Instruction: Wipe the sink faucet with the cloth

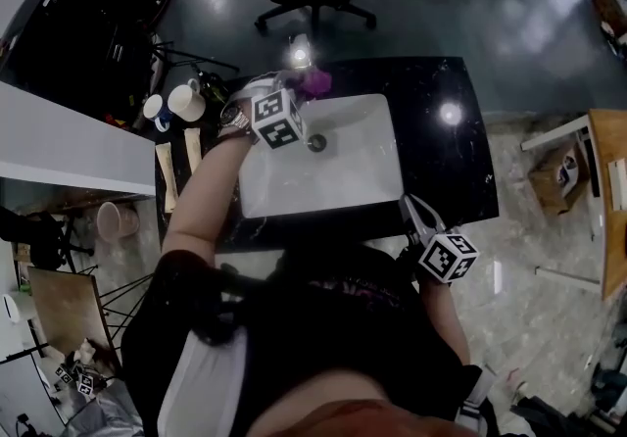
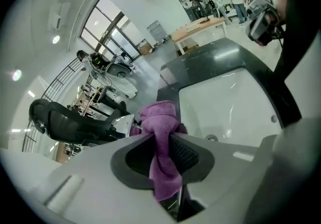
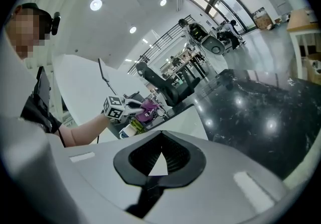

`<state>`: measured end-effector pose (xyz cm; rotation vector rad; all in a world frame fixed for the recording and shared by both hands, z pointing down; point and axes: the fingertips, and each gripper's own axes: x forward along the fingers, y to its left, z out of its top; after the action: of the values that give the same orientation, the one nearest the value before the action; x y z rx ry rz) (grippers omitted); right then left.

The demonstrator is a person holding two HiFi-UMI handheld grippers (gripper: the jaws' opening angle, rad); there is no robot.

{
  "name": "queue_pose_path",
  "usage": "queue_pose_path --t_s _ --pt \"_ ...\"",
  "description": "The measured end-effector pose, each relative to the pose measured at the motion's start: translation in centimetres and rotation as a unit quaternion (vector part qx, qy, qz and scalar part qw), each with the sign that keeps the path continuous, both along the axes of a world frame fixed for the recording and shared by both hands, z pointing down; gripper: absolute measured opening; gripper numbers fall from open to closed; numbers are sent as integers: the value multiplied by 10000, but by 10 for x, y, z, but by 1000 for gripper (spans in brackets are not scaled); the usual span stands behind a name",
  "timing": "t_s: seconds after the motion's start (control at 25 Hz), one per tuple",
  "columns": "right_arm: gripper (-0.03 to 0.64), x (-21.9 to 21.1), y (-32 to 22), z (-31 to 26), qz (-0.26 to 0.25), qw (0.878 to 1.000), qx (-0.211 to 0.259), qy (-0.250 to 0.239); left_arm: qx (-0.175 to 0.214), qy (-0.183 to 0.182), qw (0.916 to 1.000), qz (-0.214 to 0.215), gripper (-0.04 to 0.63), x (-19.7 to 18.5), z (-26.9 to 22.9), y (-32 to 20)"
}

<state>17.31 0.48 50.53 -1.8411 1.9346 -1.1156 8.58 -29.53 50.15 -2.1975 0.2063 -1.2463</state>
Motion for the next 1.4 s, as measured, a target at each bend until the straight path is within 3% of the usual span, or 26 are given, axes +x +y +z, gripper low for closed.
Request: queue_pose_path --t_s 0.16,0.36,0.6,0.72,0.8,0.88,0.92,0.96,1.0,1.04,1.08,1.12,1.16,1.24,1.28,1.32,1.4 --pt "11 5 3 4 161 9998 -54 -64 5 -47 9999 -161 80 -2 8 -23" --pt "11 5 0 10 230 9996 -138 -106 385 18 9989 -277 80 3 9 -49" --pt "11 1 -6 16 171 9995 -218 -181 356 129 9992 -101 77 6 7 -45" --pt "11 -4 -8 18 100 9995 -221 -194 -140 291 9995 0 74 1 8 -21" --pt "11 -6 -9 18 44 9996 -209 -208 -820 580 9949 -30 75 -7 8 4" --pt "11 -8 -9 18 2 9995 -196 -241 -1699 992 9803 -183 77 -17 8 31" --pt "11 -9 -9 18 -14 9995 -191 -257 -2222 1243 9665 -310 77 -22 8 44" --pt "11 -10 -9 18 -28 9995 -187 -268 -2817 1541 9458 -486 77 -27 10 56" --pt "11 -11 -9 18 -38 9994 -184 -275 -3461 1895 9160 -723 77 -31 13 65" --pt "11 -12 -9 17 -46 9994 -181 -278 -4108 2294 8765 -1017 77 -34 16 70" --pt "11 -12 -9 17 -48 9994 -181 -275 -4723 2724 8273 -1350 77 -36 20 70" --pt "11 -12 -9 18 -46 9995 -185 -267 -5296 3173 7678 -1712 77 -39 24 67" --pt "11 -12 -8 18 -40 9995 -193 -258 -5833 3629 6957 -2100 77 -41 29 60" --pt "11 -11 -6 19 -21 9995 -225 -239 -6643 4442 5282 -2871 77 -44 43 44" --pt "11 -10 -5 19 -12 9994 -248 -229 -6784 4743 4615 -3190 77 -46 52 34" --pt "11 -10 -4 19 -6 9994 -272 -219 -6764 4970 4190 -3464 77 -49 64 24" --pt "11 -11 -4 19 -4 9993 -317 -188 -6555 5267 3714 -3938 77 -52 89 6"
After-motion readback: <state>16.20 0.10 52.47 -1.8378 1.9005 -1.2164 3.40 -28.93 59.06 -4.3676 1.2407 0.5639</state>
